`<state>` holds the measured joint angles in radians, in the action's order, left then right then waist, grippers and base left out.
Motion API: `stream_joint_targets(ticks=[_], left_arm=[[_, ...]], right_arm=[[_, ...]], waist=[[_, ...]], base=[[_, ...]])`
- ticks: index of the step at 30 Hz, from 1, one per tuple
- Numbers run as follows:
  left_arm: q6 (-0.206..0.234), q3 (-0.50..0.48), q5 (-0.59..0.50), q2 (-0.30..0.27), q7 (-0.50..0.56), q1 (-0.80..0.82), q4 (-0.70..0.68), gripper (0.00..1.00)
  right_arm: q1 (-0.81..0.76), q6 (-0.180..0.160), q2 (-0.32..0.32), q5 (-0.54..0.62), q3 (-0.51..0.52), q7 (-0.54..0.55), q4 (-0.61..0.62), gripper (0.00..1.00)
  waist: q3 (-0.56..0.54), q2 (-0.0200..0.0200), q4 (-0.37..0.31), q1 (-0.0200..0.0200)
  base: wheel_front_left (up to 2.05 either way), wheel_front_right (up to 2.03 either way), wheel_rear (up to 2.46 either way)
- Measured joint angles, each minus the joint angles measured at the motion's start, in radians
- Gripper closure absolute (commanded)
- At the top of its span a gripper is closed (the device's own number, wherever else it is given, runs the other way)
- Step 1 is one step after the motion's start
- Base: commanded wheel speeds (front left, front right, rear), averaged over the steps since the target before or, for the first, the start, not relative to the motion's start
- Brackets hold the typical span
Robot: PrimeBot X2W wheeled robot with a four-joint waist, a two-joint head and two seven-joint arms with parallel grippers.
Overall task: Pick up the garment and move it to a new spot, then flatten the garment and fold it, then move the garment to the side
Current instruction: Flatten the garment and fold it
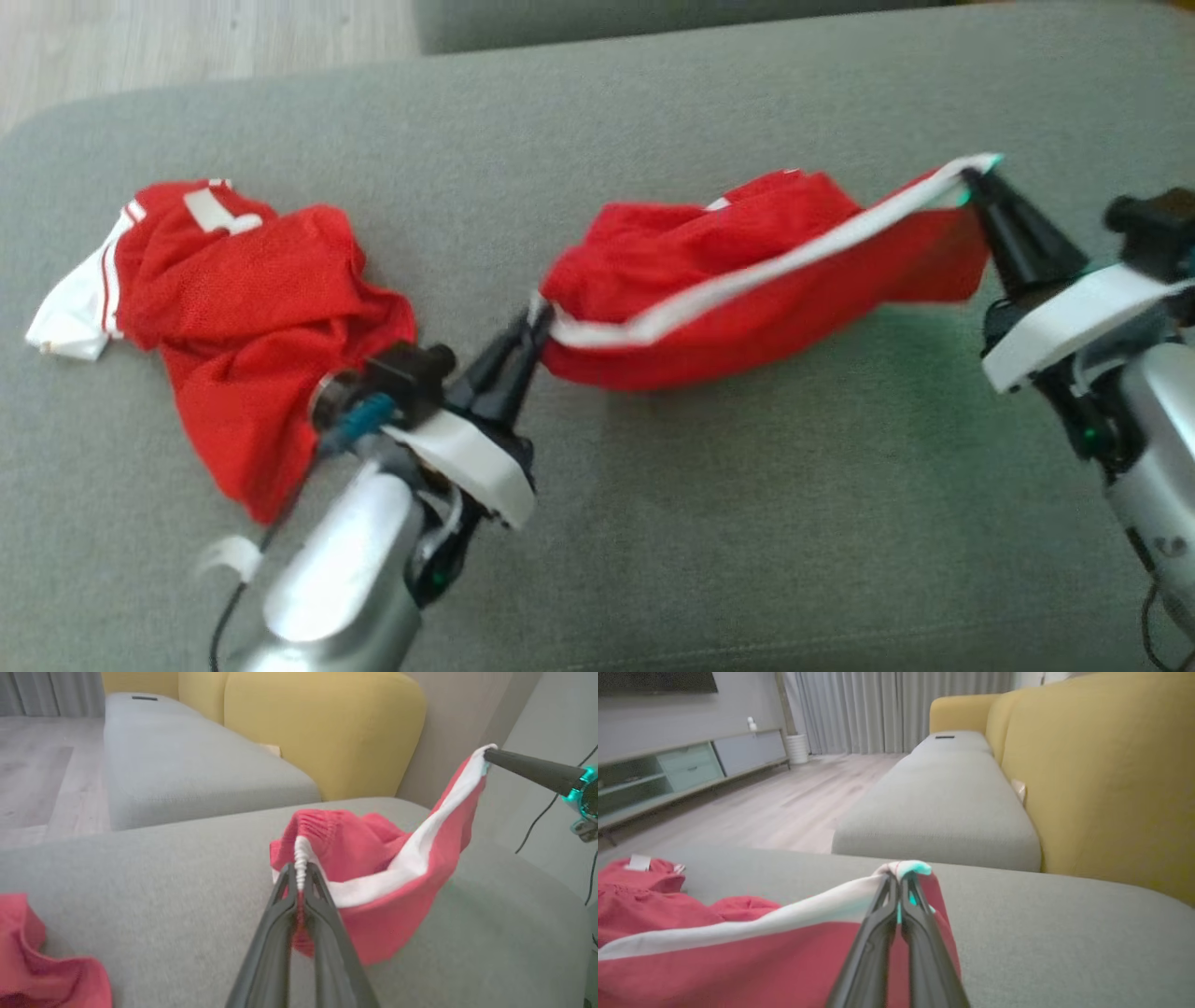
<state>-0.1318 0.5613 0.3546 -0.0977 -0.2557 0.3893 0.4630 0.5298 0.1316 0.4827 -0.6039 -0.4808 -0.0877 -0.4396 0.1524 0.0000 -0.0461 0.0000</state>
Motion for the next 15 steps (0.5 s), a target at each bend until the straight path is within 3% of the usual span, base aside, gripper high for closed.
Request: stream_joint_targets(ticks=[9,15], left_arm=[[0.000,-0.092,0.033,-0.025,0.000,0.053,-0.138,1.00],[0.005,-0.138,0.061,-0.036,0.018,0.196,-0.189,1.00]], right_arm=[[-0.026,0.000,-0.003,-0.032,0.171,-0.001,0.224,1.00],[0.003,0.000,-0.068,0.028,0.256,0.000,0.298,1.00]], waist=[[-0.075,0.0000,-0.024,0.0000],[-0.119,0.0000,-0.029,0.0000]], base=[[0.00,0.00,0.00],[0.00,0.00,0.00]])
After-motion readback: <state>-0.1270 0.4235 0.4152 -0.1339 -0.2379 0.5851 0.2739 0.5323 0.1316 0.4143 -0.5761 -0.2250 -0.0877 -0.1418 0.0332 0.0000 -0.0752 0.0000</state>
